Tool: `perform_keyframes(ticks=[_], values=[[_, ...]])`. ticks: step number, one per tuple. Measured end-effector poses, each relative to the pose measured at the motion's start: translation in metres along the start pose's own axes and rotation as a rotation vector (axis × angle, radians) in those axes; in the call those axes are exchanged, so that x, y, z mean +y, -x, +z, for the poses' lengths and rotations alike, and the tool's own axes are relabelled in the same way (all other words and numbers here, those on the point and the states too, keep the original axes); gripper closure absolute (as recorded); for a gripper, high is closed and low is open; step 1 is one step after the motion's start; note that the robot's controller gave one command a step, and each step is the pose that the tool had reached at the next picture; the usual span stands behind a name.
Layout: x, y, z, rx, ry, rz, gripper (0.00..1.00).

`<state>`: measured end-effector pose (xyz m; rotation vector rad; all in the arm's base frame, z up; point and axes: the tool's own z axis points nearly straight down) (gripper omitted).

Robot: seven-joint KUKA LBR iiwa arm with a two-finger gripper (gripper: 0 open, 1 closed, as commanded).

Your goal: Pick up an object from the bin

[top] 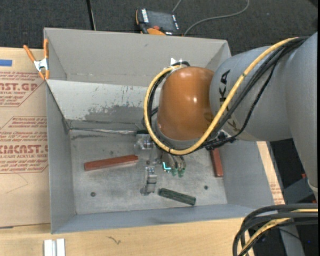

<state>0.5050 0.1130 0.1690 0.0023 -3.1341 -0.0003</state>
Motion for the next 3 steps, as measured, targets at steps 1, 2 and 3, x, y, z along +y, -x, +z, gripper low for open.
perform_keyframes(ticks=[1,2,3], values=[[0.049,0.045,0.103,-0.004,0.001,0.010,0.00],[0.047,0.047,0.099,-0.008,0.002,0.013,1.00],[0.045,0.079,-0.070,-0.018,0.001,-0.063,1.00]])
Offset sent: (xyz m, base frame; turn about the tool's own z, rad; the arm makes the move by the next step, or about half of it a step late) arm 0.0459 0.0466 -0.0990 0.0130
